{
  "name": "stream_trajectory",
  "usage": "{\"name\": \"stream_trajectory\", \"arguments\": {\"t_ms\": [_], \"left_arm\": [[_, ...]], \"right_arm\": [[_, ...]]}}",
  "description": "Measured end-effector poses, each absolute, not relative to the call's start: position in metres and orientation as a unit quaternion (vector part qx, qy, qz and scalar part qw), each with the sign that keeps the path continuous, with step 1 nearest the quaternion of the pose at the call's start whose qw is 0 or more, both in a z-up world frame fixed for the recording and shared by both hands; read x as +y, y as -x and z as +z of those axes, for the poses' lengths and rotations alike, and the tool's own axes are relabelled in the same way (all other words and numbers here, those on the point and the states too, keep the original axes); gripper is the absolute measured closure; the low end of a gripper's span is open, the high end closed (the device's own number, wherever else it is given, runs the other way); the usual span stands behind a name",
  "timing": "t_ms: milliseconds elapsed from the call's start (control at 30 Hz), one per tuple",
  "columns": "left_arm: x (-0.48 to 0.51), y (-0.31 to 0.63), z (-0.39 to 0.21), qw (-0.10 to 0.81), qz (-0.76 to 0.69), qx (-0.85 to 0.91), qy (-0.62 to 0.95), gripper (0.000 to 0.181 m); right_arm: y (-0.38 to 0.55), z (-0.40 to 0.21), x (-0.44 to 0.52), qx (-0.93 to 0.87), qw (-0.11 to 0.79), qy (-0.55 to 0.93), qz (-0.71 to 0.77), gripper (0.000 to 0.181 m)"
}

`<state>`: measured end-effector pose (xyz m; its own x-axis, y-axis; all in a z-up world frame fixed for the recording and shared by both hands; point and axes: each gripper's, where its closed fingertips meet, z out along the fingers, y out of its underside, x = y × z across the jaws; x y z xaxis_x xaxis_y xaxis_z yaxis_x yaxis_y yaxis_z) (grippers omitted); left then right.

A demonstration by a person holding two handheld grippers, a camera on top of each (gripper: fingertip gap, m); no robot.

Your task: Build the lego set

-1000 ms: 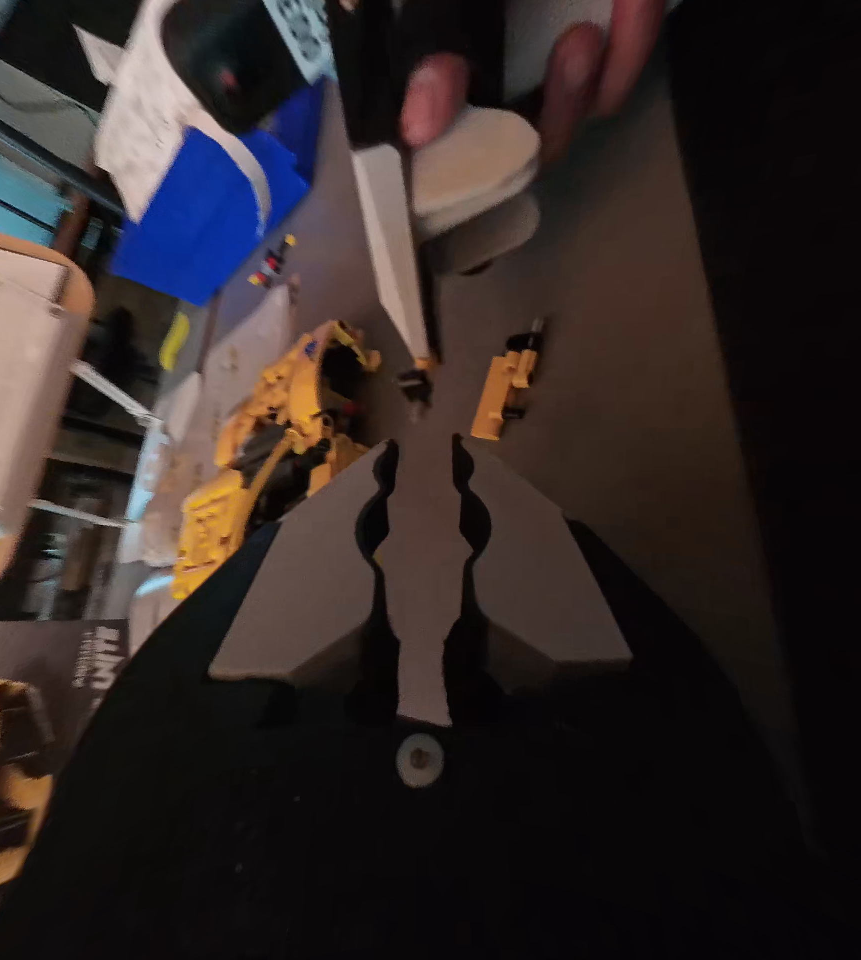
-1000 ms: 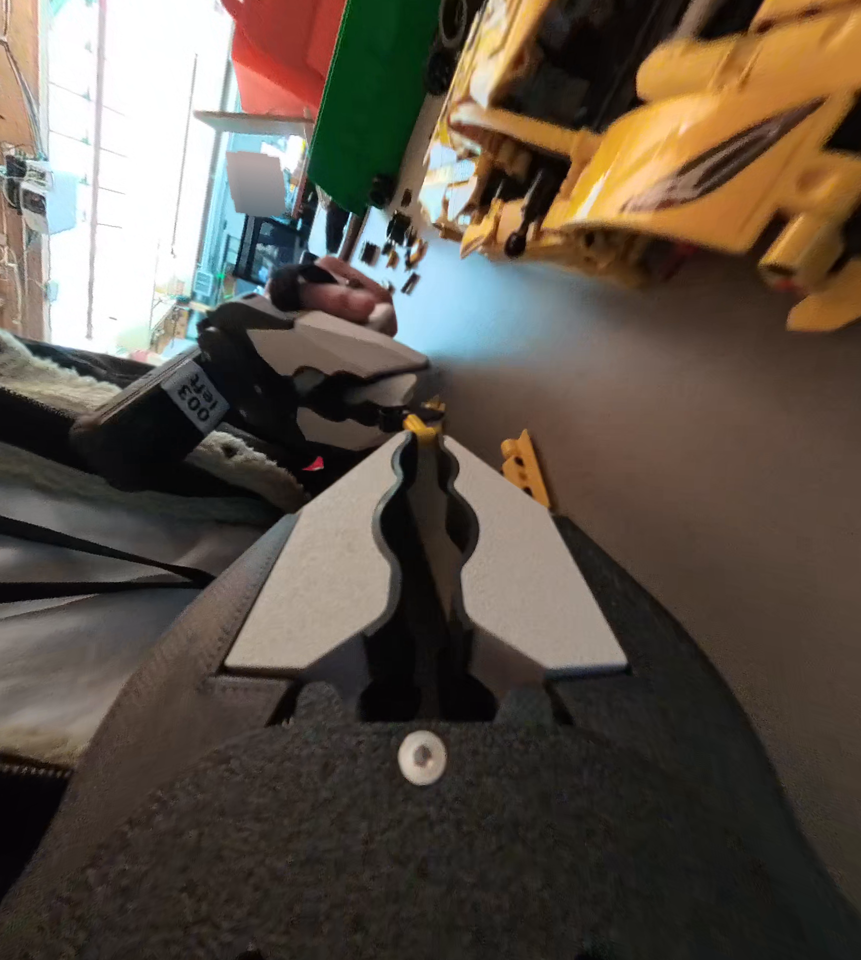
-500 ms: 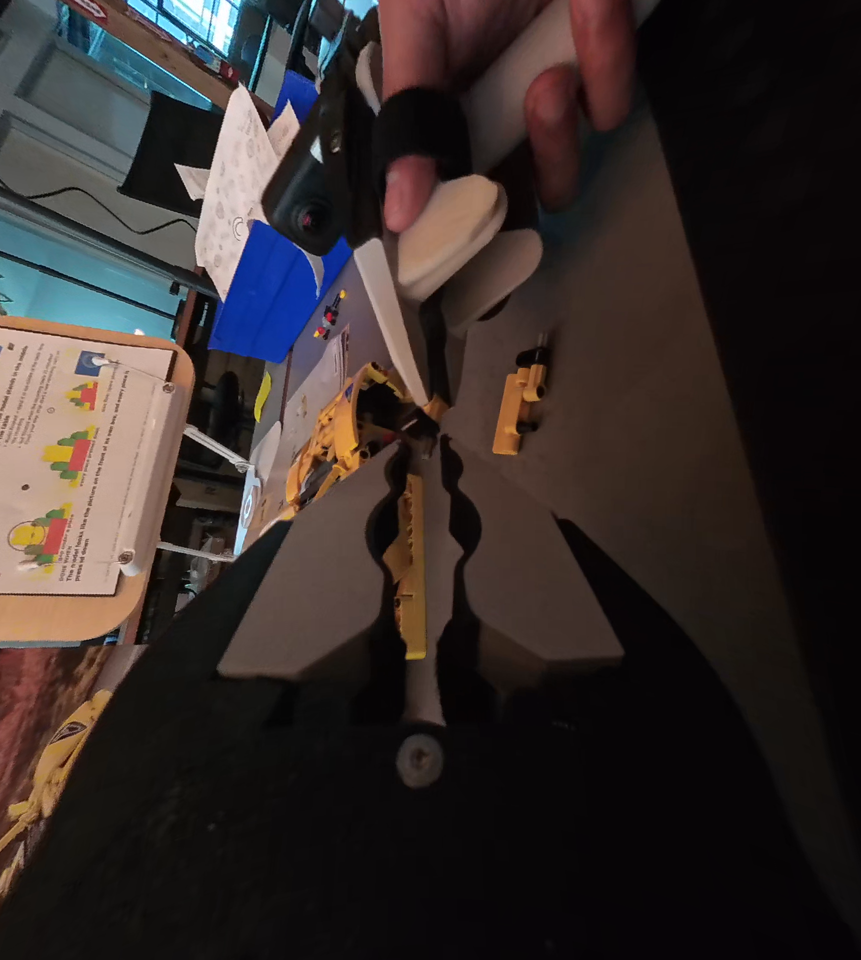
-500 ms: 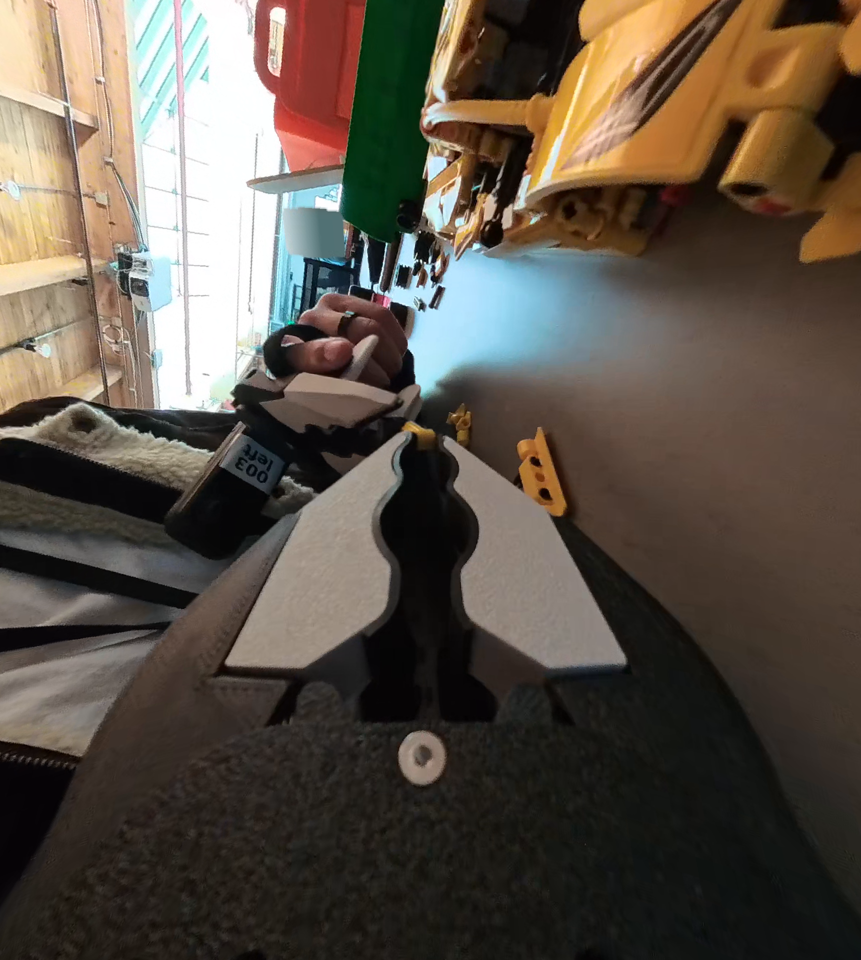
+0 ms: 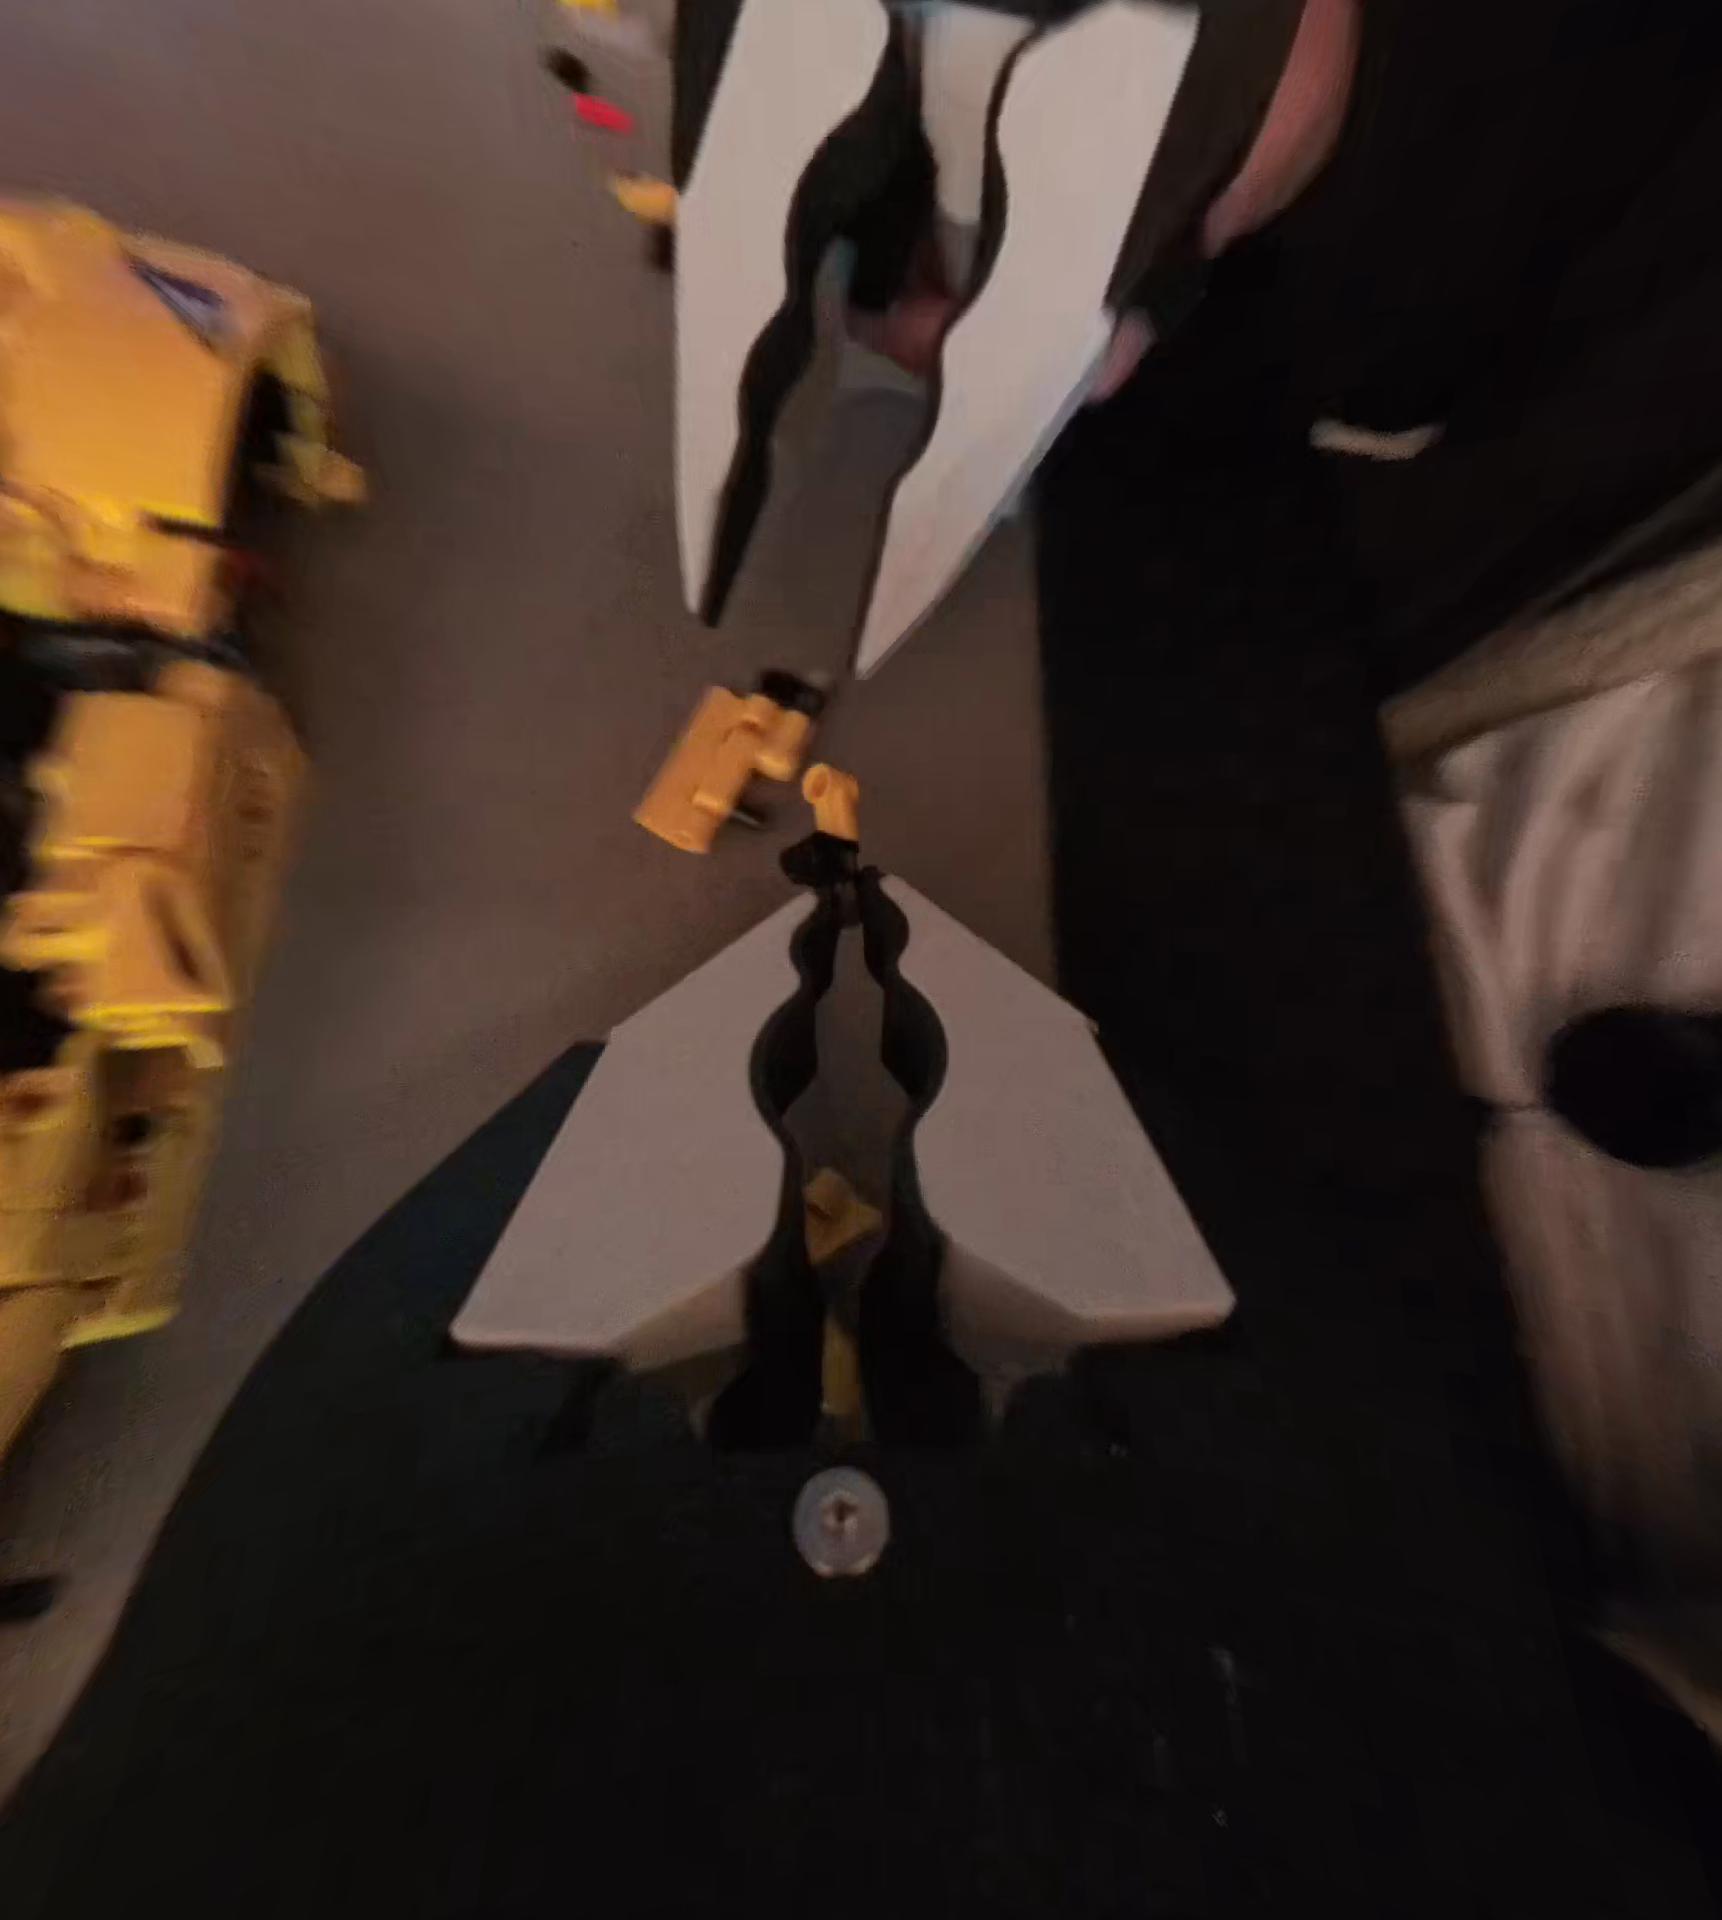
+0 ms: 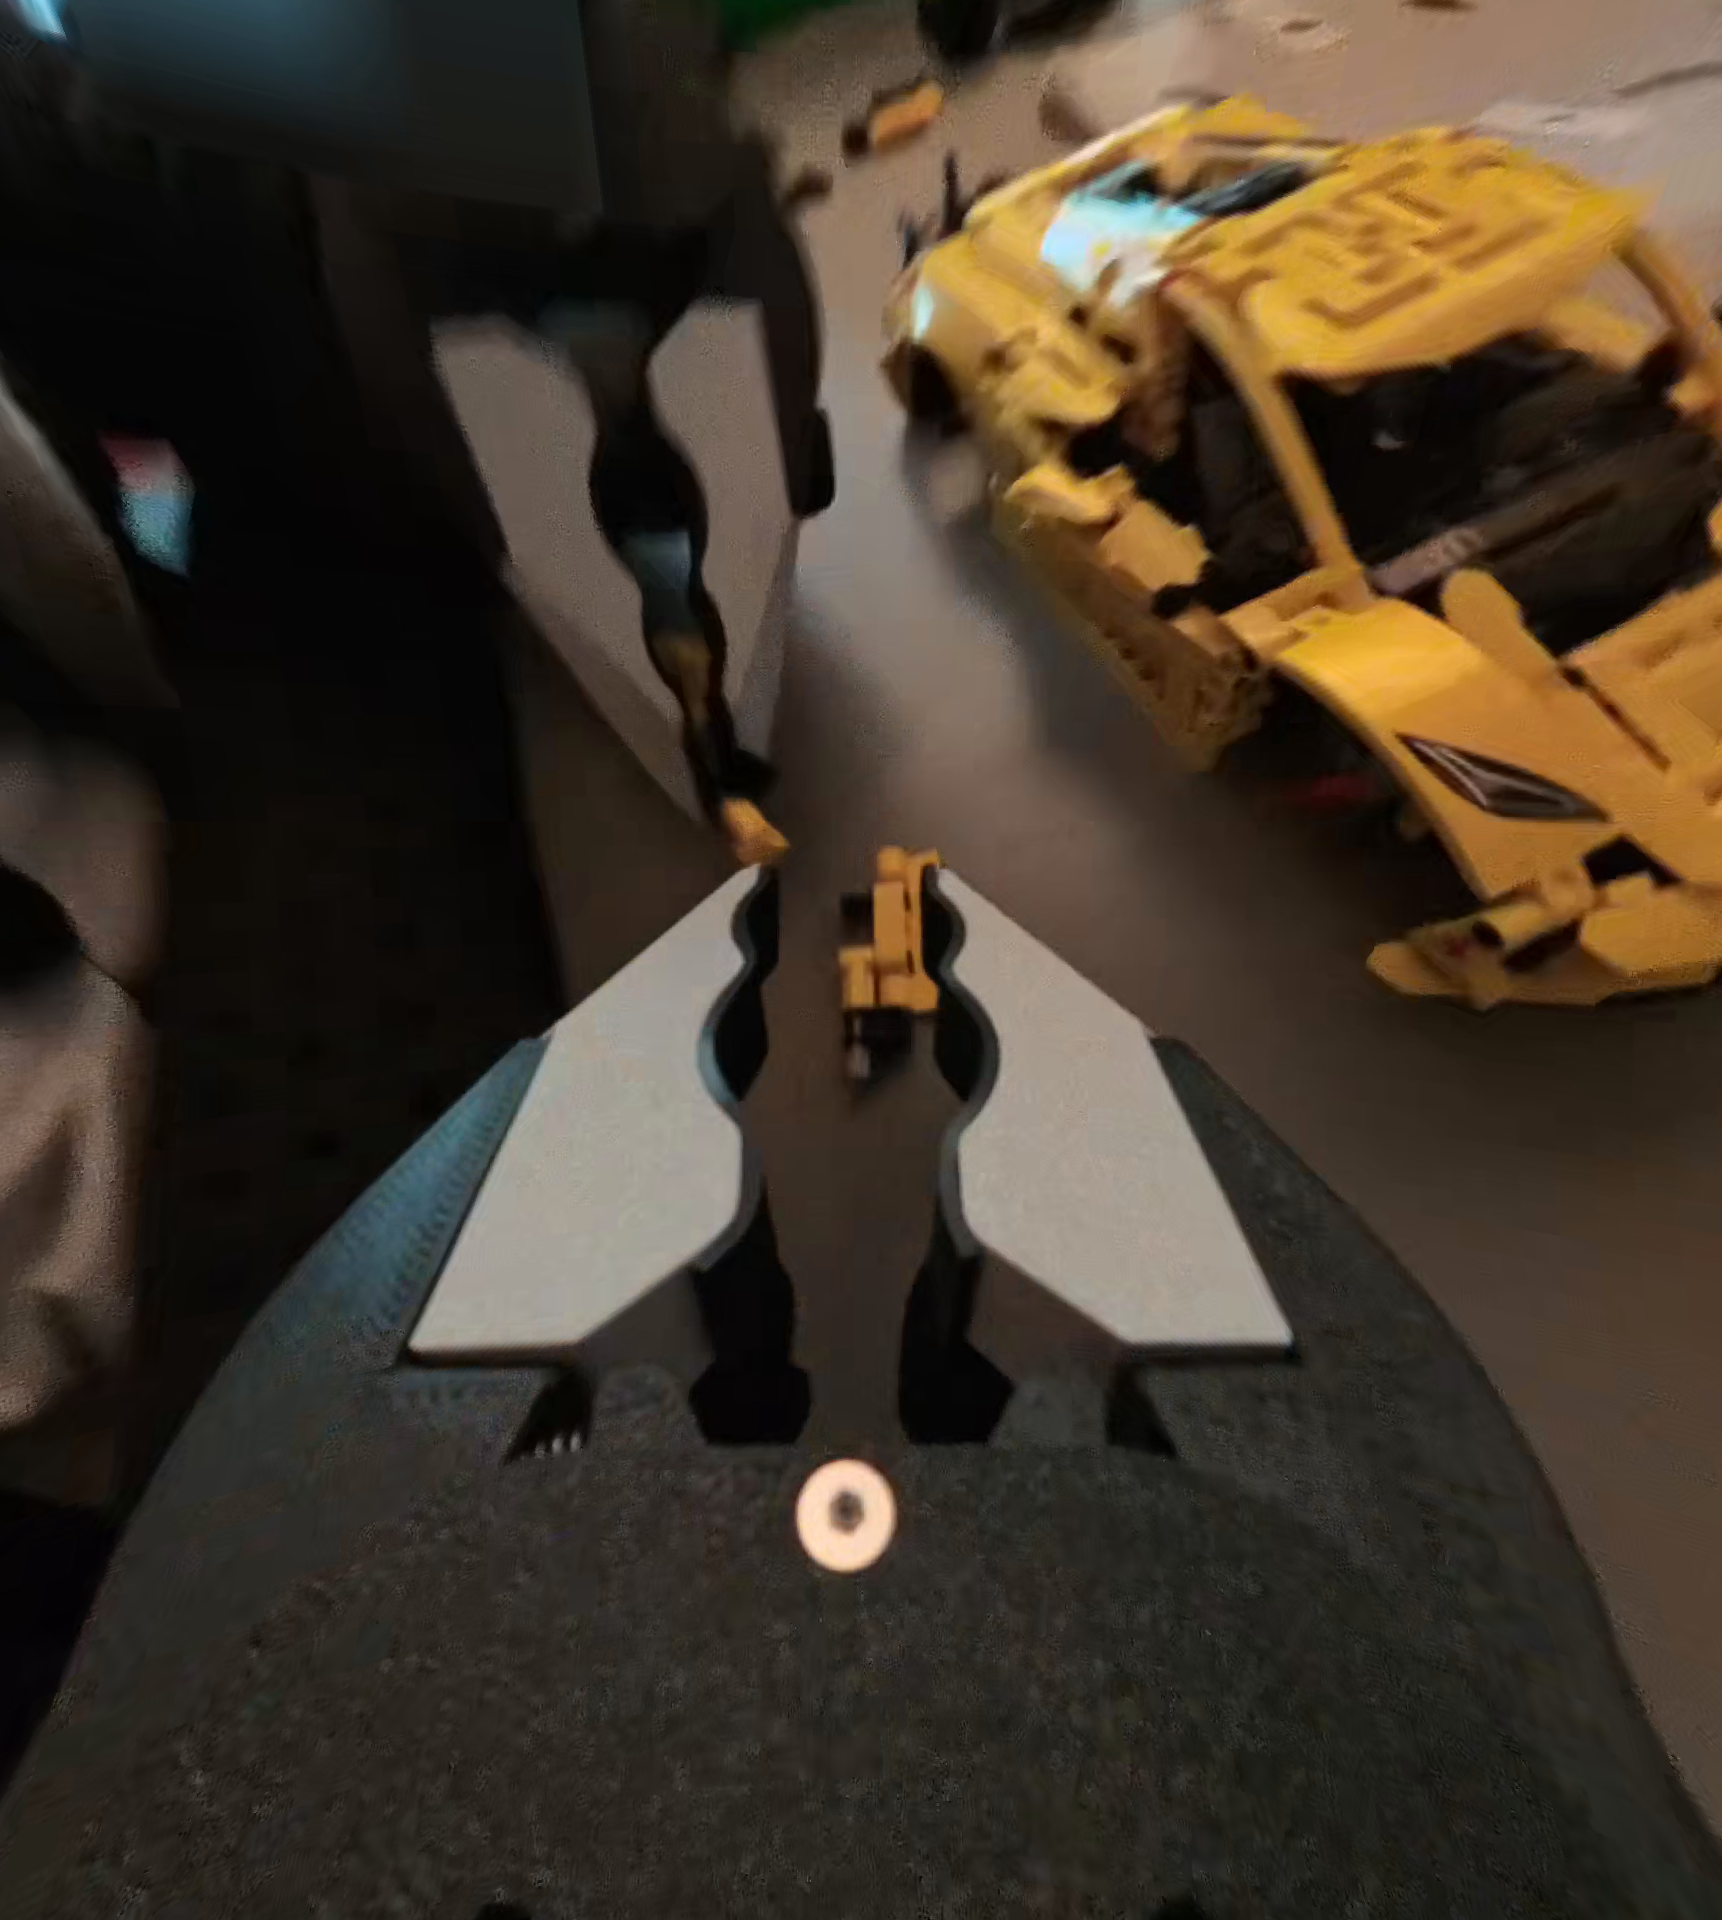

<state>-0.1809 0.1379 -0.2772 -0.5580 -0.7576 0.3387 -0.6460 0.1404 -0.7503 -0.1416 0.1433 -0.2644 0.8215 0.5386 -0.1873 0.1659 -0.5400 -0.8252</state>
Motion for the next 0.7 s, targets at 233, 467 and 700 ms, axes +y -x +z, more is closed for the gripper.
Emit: {"name": "stream_trajectory", "arguments": {"t_ms": [233, 467, 700], "left_arm": [[0.134, 0.188, -0.280, -0.028, -0.461, 0.754, 0.467, 0.177], [0.129, 0.188, -0.277, -0.064, -0.482, 0.738, 0.469, 0.177], [0.160, 0.173, -0.291, 0.137, -0.368, 0.808, 0.440, 0.166]], "right_arm": [[0.168, -0.280, 0.139, -0.338, 0.446, 0.822, 0.104, 0.165], [0.179, -0.278, 0.137, -0.371, 0.450, 0.805, 0.112, 0.172], [0.164, -0.291, 0.146, -0.307, 0.397, 0.854, 0.137, 0.173]]}}
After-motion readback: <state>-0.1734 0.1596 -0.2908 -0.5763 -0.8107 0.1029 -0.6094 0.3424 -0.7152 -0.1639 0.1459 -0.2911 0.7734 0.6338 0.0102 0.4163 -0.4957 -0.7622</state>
